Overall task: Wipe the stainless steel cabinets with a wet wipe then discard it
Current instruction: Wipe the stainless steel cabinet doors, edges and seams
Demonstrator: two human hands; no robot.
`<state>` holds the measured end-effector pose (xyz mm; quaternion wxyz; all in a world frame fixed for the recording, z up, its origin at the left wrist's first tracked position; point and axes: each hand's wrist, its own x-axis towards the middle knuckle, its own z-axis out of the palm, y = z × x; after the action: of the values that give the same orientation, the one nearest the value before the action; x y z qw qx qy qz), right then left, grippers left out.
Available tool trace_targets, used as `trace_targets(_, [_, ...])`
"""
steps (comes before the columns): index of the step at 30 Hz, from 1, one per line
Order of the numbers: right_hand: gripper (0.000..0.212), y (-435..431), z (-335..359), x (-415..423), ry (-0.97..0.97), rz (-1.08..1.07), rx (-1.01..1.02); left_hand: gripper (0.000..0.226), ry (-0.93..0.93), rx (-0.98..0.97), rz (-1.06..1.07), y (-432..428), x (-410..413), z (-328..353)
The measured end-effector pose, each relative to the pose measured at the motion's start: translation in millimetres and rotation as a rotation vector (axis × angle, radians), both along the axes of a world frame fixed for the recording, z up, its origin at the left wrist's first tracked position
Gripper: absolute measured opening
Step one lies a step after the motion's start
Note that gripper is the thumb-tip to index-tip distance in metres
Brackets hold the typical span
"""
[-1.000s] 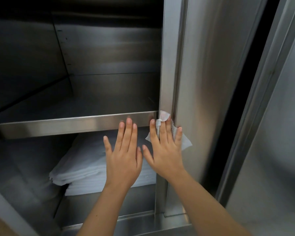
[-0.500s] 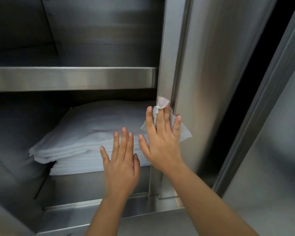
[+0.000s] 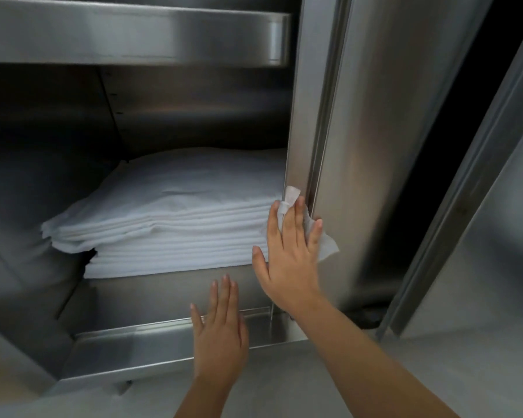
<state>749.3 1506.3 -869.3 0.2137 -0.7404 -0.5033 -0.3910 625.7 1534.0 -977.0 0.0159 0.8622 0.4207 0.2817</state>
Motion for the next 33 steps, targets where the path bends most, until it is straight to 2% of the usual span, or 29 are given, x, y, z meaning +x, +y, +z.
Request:
trace_targets(7, [0.064,-5,-48,-7,0.055,-0.04,-0.079,0.055,0.064,-0.061,-0.043,-10,-20,-36])
trace_targets(10, [0.064,-10,-63,-9,0.106,-0.036,-0.146,0.074,0.105,-0.094,-0.023,-14,-26,-47])
trace_targets(12, [0.063,-11,-64,-12,0.134,-0.033,-0.166,0.076,0.105,-0.095,-0.012,-16,-27,-51])
trace_targets(20, [0.065,-2,-32,-3,0.135,0.091,0.041,0.072,0.078,-0.042,0.007,-14,-25,-56])
trace_targets(25, [0.066,-11,-72,-9,0.12,-0.022,-0.145,0.071,0.129,-0.036,0.055,-14,-24,-52])
trace_targets(29, [0.061,-18,-104,-20,0.276,-0.079,-0.347,0.07,0.16,-0.043,0.045,-14,-24,-49])
trace_targets(33, [0.06,-19,-103,-20,0.294,-0.062,-0.354,0.07,0.185,-0.051,0.037,-14,-25,-48])
